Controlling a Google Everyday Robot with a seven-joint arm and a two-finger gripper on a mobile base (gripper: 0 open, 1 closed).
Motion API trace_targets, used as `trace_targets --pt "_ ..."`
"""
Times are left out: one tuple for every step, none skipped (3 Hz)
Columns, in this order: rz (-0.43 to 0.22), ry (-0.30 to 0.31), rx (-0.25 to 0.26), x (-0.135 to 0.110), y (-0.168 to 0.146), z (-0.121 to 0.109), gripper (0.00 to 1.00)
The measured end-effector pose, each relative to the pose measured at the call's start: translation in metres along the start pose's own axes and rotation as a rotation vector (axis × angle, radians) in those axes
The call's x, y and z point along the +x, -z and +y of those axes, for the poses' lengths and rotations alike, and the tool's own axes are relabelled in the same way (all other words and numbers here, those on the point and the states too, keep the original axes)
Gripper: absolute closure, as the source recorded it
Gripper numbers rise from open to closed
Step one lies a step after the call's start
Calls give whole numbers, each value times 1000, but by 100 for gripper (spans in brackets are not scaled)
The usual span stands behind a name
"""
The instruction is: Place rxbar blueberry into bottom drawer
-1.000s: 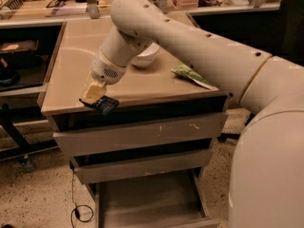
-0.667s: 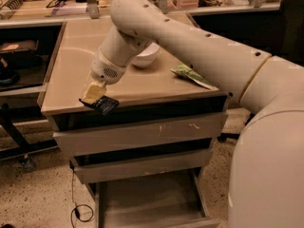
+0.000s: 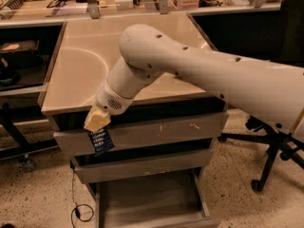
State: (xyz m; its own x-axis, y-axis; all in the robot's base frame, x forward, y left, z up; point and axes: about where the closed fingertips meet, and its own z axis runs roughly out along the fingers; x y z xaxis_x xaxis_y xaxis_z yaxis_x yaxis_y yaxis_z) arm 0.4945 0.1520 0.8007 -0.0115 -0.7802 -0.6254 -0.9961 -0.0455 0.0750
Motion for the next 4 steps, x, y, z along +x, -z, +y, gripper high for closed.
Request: trace_targets --pt "0 0 0 0 0 0 100" --pt "1 -13 -1 2 -3 7 100" --pt "-37 -91 -3 16 -17 34 100" --pt "-65 -196 -12 53 -43 54 100"
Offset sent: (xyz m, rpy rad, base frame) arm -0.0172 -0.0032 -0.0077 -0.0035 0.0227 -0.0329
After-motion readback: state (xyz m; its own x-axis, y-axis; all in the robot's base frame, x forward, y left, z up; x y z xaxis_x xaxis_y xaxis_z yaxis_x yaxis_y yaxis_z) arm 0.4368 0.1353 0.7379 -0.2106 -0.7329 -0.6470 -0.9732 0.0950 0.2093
